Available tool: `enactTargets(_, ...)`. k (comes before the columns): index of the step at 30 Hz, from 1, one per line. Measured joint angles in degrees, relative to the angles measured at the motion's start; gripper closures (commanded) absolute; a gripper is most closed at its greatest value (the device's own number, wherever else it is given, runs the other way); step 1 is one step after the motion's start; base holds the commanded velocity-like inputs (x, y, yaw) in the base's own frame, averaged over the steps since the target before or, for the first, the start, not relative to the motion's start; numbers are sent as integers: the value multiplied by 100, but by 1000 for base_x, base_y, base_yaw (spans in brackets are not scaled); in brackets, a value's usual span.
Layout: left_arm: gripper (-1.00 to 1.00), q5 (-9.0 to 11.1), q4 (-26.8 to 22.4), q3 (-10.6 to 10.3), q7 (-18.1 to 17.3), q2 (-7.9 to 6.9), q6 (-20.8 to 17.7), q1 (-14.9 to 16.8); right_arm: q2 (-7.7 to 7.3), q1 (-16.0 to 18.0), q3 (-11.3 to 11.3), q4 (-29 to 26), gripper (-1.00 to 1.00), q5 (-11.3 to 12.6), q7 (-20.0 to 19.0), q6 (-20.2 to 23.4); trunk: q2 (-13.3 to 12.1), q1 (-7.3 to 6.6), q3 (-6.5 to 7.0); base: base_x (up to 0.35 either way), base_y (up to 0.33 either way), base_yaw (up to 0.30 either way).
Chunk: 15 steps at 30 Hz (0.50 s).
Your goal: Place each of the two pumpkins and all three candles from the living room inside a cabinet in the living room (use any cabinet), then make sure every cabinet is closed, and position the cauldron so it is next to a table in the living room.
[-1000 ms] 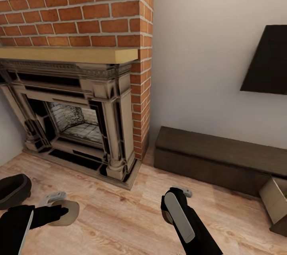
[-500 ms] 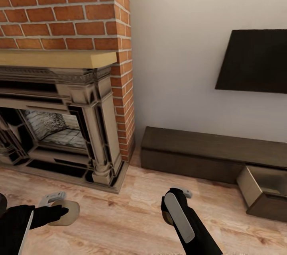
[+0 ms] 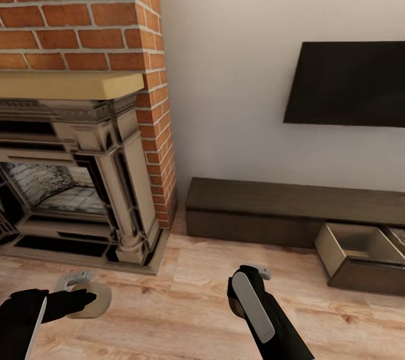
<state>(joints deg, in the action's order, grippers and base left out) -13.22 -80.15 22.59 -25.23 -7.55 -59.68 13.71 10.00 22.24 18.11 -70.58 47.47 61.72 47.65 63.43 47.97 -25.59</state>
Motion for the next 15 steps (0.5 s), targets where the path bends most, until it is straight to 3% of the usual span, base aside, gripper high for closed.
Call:
enactTargets(12, 100, -12, -19, 9, -5, -9, -6, 0, 0, 0, 0, 0, 100, 2, -1, -1, -481, -264, 160, 0, 0, -243)
enactTargets(15, 100, -15, -68, 15, -7, -10, -6, 0, 0, 0, 0, 1, 100, 3, -1, -1, -483, -264, 148, 0, 0, -252)
